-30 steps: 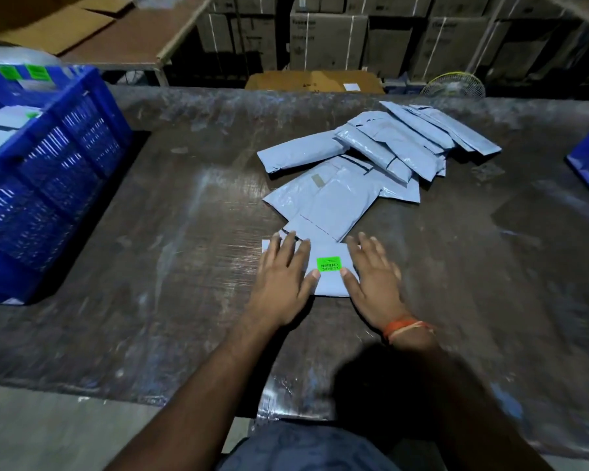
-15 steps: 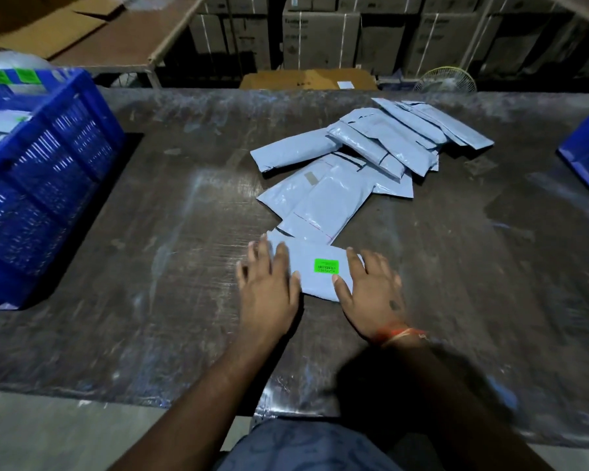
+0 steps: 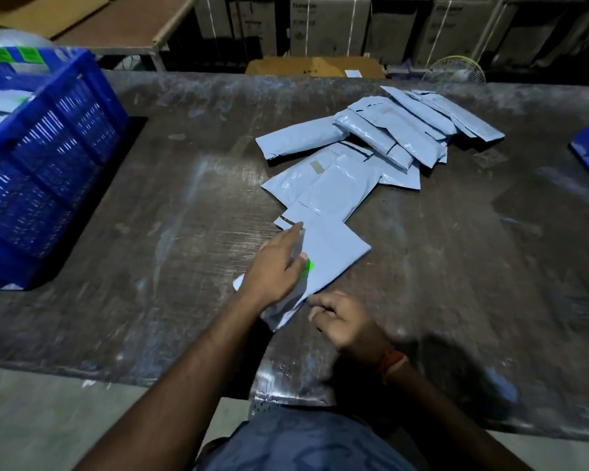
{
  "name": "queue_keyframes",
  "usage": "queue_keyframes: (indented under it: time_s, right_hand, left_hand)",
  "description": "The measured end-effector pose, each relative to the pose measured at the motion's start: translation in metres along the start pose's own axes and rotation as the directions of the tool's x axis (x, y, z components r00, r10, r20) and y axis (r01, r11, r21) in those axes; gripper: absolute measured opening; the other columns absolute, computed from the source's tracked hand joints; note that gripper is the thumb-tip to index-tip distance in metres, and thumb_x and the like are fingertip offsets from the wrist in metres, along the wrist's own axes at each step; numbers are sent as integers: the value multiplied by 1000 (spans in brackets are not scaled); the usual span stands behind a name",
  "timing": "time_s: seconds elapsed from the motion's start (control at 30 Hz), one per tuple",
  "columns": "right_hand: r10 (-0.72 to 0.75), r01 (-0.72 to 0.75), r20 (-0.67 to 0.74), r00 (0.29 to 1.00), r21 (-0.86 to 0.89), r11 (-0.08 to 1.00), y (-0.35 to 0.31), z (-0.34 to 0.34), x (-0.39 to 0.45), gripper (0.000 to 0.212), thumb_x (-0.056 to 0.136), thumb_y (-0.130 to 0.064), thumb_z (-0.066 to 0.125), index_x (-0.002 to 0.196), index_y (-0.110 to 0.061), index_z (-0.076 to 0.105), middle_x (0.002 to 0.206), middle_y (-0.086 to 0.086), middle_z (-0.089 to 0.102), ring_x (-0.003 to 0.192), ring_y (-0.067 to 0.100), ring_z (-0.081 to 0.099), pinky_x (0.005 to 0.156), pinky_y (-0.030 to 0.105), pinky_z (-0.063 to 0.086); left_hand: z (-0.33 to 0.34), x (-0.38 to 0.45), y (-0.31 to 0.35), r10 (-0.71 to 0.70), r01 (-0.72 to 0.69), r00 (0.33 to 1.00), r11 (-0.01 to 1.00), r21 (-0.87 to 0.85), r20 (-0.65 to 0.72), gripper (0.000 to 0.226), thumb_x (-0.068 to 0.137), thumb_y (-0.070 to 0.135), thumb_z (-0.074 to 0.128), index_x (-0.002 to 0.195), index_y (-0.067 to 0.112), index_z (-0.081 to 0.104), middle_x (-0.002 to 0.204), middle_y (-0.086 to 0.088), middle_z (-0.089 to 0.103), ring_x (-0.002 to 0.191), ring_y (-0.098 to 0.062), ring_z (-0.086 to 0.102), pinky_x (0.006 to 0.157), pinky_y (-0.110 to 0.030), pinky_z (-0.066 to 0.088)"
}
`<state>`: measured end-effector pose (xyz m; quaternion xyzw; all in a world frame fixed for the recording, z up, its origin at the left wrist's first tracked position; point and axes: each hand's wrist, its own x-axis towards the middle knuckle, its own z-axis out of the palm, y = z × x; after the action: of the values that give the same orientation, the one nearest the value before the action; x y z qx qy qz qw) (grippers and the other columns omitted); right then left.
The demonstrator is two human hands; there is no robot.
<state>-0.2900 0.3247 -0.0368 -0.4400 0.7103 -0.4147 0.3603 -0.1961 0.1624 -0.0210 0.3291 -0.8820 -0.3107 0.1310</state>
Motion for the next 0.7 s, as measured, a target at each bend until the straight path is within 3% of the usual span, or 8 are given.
queue_keyframes:
  time_s: [0.1, 0.23, 0.33, 0.43, 0.53, 0.6, 0.7]
  right_hand:
    - [122, -107, -68, 990, 191, 976, 4, -6, -7, 17, 78, -28, 58, 86, -26, 73, 75, 0, 70, 67, 13, 62, 71, 33, 51]
    - [150, -111, -235, 960, 170, 979, 13, -23, -9, 19, 80, -27, 57, 88, -23, 74, 69, -4, 70, 66, 12, 63, 68, 34, 52]
    - [148, -105, -321, 936, 148, 983, 16, -35, -7, 20, 78, -27, 57, 87, -21, 74, 66, -7, 69, 62, 10, 61, 65, 29, 49]
    - [90, -50, -408, 909, 108, 993, 14, -41, -9, 21, 78, -24, 55, 86, -17, 73, 71, -2, 68, 59, 4, 55, 59, 18, 44]
    - [-57, 14, -536, 842, -85, 996, 9, -46, -11, 22, 79, -17, 54, 89, -17, 73, 86, -2, 68, 69, 3, 58, 65, 9, 42]
    - [-176, 32, -569, 803, -254, 967, 10, -47, -11, 26, 81, -17, 53, 97, -16, 73, 95, 1, 69, 82, 11, 62, 75, 13, 43]
    - [-319, 84, -479, 818, -449, 889, 17, -45, -3, 44, 87, -25, 46, 122, -9, 67, 126, 7, 65, 116, 26, 58, 104, 29, 39]
  left_hand:
    - [-6, 2, -1, 21, -17, 999, 995, 99, -46, 79, 88, 58, 46, 155, 19, 34, 157, -8, 35, 141, -30, 35, 114, -45, 35]
    - [0, -28, -8, 106, -107, 994, 939, 328, 20, 108, 64, 85, 61, 153, 30, 34, 145, -1, 38, 130, -27, 36, 108, -44, 38]
    - [6, -36, -16, 173, -187, 982, 933, 308, 72, 111, 64, 79, 71, 155, 30, 31, 148, 5, 36, 130, -23, 31, 107, -47, 38]
    - [6, -24, -17, 277, -324, 938, 913, 249, 208, 110, 68, 68, 74, 158, 29, 24, 158, 10, 30, 137, -23, 25, 115, -49, 28]
    - [4, -18, -10, 276, -349, 915, 907, 236, 293, 112, 70, 70, 72, 160, 32, 18, 162, 11, 22, 146, -21, 14, 118, -46, 13]
    - [6, -22, -6, 231, -286, 948, 921, 264, 220, 100, 80, 73, 62, 160, 30, 19, 164, 8, 21, 150, -18, 10, 120, -48, 10]
    - [12, -35, 1, 168, -137, 984, 924, 358, -57, 68, 98, 57, 37, 156, 23, 31, 164, 3, 26, 153, -22, 13, 120, -51, 19]
